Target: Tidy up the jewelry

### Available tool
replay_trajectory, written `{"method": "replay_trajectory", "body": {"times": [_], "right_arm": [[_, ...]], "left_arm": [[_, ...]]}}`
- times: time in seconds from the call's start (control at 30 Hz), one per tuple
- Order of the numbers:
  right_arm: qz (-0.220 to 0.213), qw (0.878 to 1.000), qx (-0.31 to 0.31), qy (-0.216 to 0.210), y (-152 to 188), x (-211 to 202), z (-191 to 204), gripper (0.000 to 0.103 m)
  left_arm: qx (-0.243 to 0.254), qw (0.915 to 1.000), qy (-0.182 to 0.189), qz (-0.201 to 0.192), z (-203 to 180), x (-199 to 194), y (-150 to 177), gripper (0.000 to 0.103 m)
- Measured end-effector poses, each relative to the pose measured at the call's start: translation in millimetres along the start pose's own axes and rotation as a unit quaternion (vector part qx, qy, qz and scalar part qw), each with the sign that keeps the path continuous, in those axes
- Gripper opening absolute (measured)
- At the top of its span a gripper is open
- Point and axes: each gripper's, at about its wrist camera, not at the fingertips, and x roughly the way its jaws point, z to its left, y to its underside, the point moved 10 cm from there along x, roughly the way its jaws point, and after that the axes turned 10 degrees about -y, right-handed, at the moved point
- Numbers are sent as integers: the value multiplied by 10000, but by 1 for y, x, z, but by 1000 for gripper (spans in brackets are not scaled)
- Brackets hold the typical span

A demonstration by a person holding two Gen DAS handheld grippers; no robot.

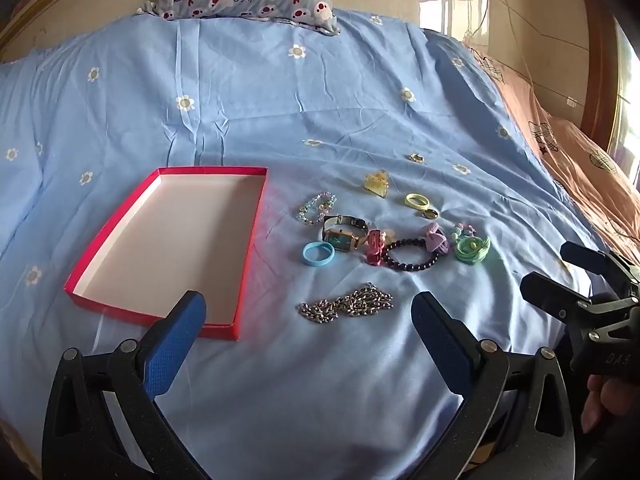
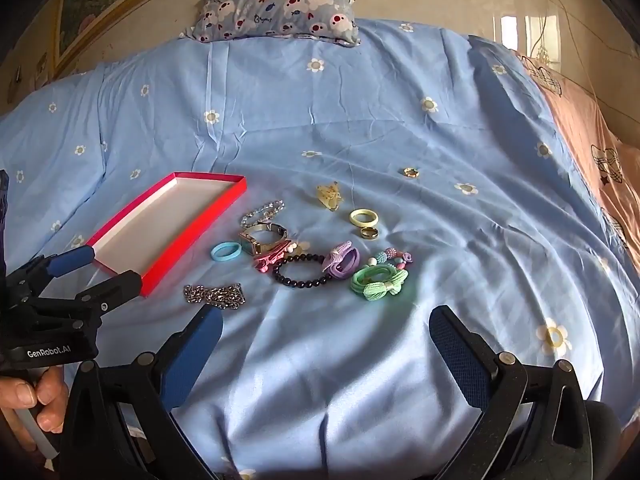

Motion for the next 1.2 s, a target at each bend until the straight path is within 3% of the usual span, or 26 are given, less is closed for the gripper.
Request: {"method": "replay_trajectory", "body": {"times": [1.2], "right_arm": [[-78, 9996, 97, -241, -2, -2, 5, 103]], "left_arm": [[16, 10000, -92, -27, 2, -3, -3, 103]]}}
